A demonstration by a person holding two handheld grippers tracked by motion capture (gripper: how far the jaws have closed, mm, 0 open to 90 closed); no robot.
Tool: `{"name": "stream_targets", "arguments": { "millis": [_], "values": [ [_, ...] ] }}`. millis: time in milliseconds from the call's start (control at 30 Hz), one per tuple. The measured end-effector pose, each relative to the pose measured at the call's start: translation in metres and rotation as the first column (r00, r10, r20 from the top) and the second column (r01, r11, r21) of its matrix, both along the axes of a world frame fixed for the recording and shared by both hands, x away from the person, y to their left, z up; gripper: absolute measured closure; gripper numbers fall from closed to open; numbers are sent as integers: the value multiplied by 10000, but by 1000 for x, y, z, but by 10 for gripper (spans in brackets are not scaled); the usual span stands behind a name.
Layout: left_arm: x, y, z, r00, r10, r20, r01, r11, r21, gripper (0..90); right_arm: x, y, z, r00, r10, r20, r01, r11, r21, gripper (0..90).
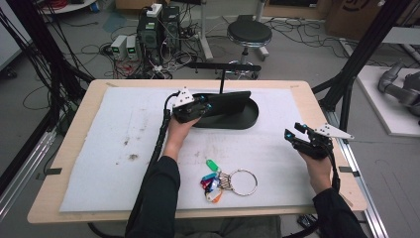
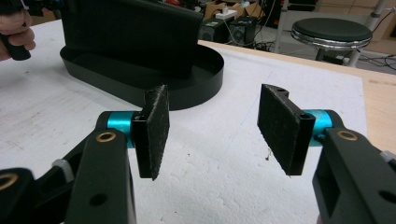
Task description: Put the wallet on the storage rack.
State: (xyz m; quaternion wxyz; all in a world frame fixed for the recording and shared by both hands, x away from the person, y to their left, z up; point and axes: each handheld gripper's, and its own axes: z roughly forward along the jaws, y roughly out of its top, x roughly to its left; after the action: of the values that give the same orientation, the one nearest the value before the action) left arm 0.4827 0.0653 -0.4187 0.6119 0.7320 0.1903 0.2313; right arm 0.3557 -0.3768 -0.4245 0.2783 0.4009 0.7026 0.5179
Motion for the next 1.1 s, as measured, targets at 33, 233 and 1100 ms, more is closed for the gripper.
{"name": "stream_targets", "arguments": {
  "millis": [33,233,1100],
  "values": [
    [0,1,0,9999,100,-40,-99,9998,166,750,0,0,0,10000,9,-16,-9,10000,-9,444],
    [0,4,1,9988,294,-384,-265,9968,751,746,0,1,0,10000,56,-2,-56,10000,-51,437],
    [0,7,-4,9865,1165,-1148,-879,9696,2285,673,1,1,-1,9999,-5,-159,4,10000,-50,430]
  ]
}}
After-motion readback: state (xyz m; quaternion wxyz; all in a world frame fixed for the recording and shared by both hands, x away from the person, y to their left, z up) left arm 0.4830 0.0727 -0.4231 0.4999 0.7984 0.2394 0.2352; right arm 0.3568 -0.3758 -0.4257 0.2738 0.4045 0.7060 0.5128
